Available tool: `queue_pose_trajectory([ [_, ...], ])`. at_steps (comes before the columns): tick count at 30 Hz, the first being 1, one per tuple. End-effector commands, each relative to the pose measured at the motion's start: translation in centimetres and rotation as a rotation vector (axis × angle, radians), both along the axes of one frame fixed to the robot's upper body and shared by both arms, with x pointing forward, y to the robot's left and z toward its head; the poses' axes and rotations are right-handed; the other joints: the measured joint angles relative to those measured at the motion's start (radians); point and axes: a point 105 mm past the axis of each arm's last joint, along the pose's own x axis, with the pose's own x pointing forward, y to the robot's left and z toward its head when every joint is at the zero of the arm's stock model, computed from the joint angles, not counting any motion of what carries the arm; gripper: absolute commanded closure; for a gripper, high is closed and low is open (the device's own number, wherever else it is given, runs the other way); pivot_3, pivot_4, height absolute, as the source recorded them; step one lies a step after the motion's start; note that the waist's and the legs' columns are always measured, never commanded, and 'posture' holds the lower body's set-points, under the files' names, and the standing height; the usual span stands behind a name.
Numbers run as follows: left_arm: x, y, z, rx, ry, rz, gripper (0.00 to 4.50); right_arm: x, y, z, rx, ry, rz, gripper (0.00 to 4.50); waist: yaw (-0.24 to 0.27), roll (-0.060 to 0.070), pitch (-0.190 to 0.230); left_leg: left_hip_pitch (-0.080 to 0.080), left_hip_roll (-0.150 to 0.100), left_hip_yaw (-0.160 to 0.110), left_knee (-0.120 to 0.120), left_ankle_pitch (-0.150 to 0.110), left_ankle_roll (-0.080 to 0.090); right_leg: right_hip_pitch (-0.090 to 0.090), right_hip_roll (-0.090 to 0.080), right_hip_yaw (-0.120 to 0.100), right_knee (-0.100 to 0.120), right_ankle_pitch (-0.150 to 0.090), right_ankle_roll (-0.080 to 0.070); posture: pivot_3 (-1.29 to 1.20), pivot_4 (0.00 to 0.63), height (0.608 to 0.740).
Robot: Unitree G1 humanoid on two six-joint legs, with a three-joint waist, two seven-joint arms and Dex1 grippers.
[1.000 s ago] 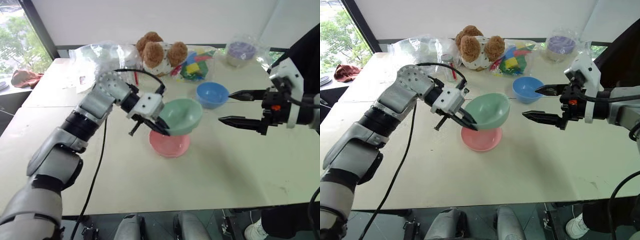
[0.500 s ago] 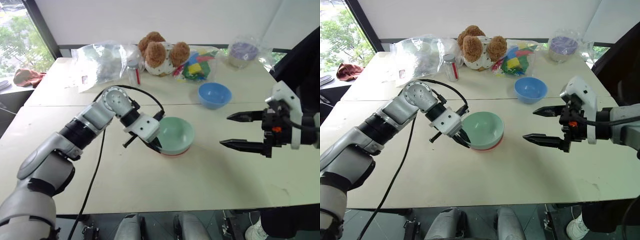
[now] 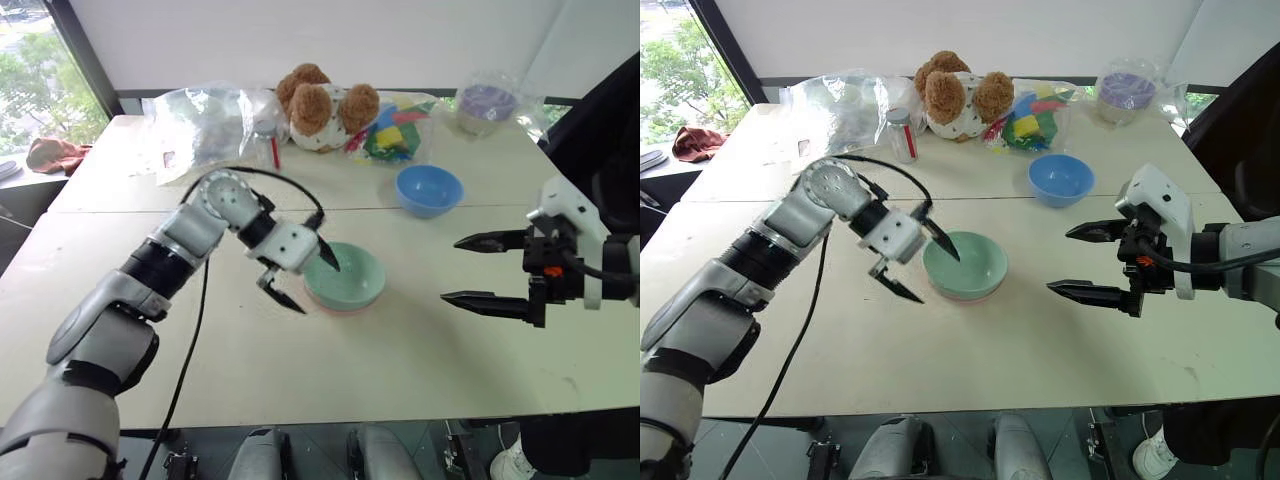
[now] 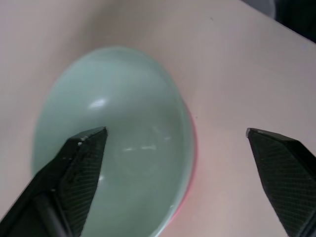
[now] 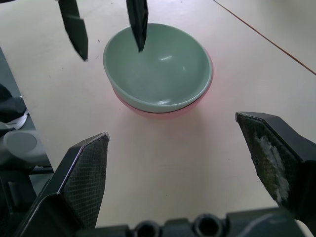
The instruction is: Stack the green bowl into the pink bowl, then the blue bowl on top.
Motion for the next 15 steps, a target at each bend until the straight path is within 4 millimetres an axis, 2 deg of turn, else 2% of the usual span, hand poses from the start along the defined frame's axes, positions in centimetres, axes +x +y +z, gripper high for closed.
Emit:
queue_pose_trajectory([
  [1,0.5,0.1,6.1,-0.244,0.037,0.107,0.03,0.6,-0.3,1.0,0.017,-0.068,-0.014,0.00,0.000,0.000,0.000,0.000,0.000,0.000,0.000,0.000,0.000,0.000,0.000,0.000,0.000,0.000,0.000,0.00,0.150,0.740],
  [4,0.6,1.9,9.1,-0.388,0.133,0.216,0.03,2.2,-0.7,0.9,0.037,-0.093,-0.055,0.00,-0.006,0.000,0.000,0.000,0.000,0.000,0.000,0.000,0.000,0.000,0.000,0.000,0.000,0.000,0.000,0.00,0.150,0.740],
  [7,0.2,4.4,10.1,-0.469,0.225,0.321,0.03,5.1,-1.3,0.6,0.032,-0.137,-0.126,0.00,-0.016,0.000,0.000,0.001,0.001,0.000,0.000,0.000,0.000,0.000,0.000,0.001,0.001,0.000,0.000,0.00,0.150,0.740],
  [9,-0.2,5.8,9.9,-0.489,0.275,0.387,0.03,7.2,-1.6,0.3,0.025,-0.151,-0.173,0.00,-0.026,0.001,-0.001,0.002,0.002,0.000,0.000,0.000,0.000,0.000,0.000,0.001,0.002,0.000,0.000,0.00,0.150,0.740],
  [12,-0.7,7.5,8.4,-0.486,0.312,0.483,0.03,10.3,-1.7,-0.3,0.011,-0.151,-0.218,0.00,-0.031,0.001,0.000,0.002,0.002,0.000,0.000,0.001,-0.001,0.000,0.000,0.001,0.002,0.000,0.000,0.00,0.150,0.740],
  [15,-1.5,9.0,7.2,-0.498,0.352,0.576,0.03,13.9,-1.7,-1.8,-0.032,-0.142,-0.256,0.00,-0.030,0.001,0.000,0.001,0.001,0.000,0.000,0.001,-0.002,0.000,0.000,0.001,0.002,0.000,0.000,0.00,0.150,0.740],
])
